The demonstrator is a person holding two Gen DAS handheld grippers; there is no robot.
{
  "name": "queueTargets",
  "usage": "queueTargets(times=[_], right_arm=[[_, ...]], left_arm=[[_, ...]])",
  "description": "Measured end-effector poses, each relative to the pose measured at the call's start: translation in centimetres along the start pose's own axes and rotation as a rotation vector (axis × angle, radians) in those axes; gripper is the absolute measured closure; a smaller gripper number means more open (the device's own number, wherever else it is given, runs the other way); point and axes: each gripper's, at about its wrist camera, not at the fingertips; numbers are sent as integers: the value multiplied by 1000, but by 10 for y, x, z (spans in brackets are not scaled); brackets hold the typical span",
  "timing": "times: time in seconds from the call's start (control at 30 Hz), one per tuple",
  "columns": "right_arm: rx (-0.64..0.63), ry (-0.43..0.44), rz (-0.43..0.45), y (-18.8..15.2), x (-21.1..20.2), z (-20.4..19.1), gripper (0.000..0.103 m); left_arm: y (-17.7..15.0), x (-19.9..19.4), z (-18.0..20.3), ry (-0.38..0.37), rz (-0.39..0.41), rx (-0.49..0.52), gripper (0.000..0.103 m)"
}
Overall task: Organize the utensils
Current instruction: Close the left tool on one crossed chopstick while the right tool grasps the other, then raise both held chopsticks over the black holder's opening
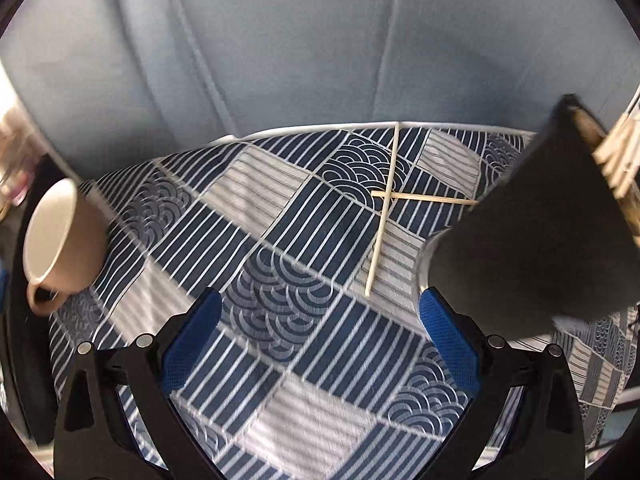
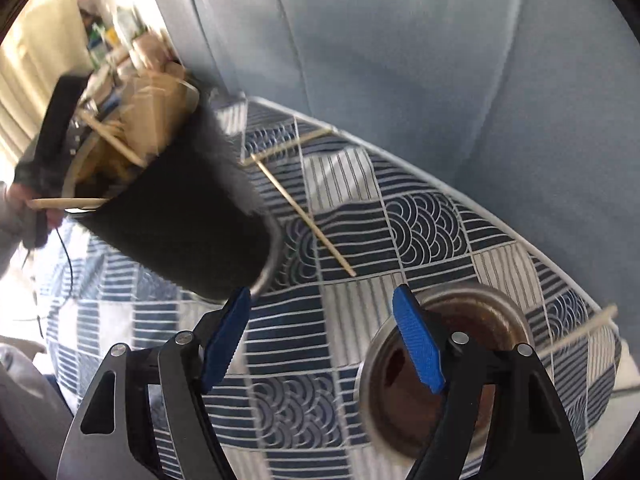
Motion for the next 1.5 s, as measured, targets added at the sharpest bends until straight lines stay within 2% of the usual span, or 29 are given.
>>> queueTargets(times=[0.17,0.37,0.43,0.5,0.57,0.6,0.67,0.7,0.73,0.77,0.83,0.93,1.1,1.2,1.3,1.4,1.5], right_arm=[[-18,37,-96,17,42,12,46],[-94,35,-212,32,81,2,51],[-116,24,-242,36,92,-1,53],[-131,11,-248,38,98,-5,54],[-130,-19,-255,41,100,-7,59],[-108,-29,-260,41,101,-6,61],[-73,-44,-264,41,101,-5,70],[-68,-48,-266,40,101,-7,75],[-59,-52,-271,39,100,-8,89],[-51,-60,-276,39,100,-9,94],[-29,-73,-290,35,99,-14,97],[73,-26,-313,27,97,-12,99],[252,111,-287,6,73,-7,99],[344,187,-246,-10,53,-7,99],[422,239,-201,-23,30,-7,99],[427,265,-160,-37,5,-18,99],[416,273,-130,-44,-20,-26,99]], left_arm=[[16,27,11,-21,-15,86,6],[22,46,16,-7,-63,155,14],[23,54,17,2,-93,170,20],[22,64,21,7,-125,187,23],[20,69,26,16,-134,210,25],[20,69,30,29,-113,224,26],[21,70,28,10,-120,191,28],[21,71,24,-26,-131,153,36],[20,69,23,-27,-127,139,42],[19,68,24,-26,-125,142,47],[16,64,23,-39,-134,153,74],[12,59,23,-65,-175,124,97],[-1,54,5,-126,-239,-27,98],[-17,44,-5,-133,-234,-81,98],[-31,30,-15,-182,-222,-149,98],[-46,10,-19,-202,-210,-189,98],[-59,-13,-24,-254,-199,-248,98]])
Point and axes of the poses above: each gripper's, at about its wrist camera, not at the fingertips, and x roughly the way its jaws point, z to its right, y to its top, and after that the axes turned 3 degrees about z, right-handed
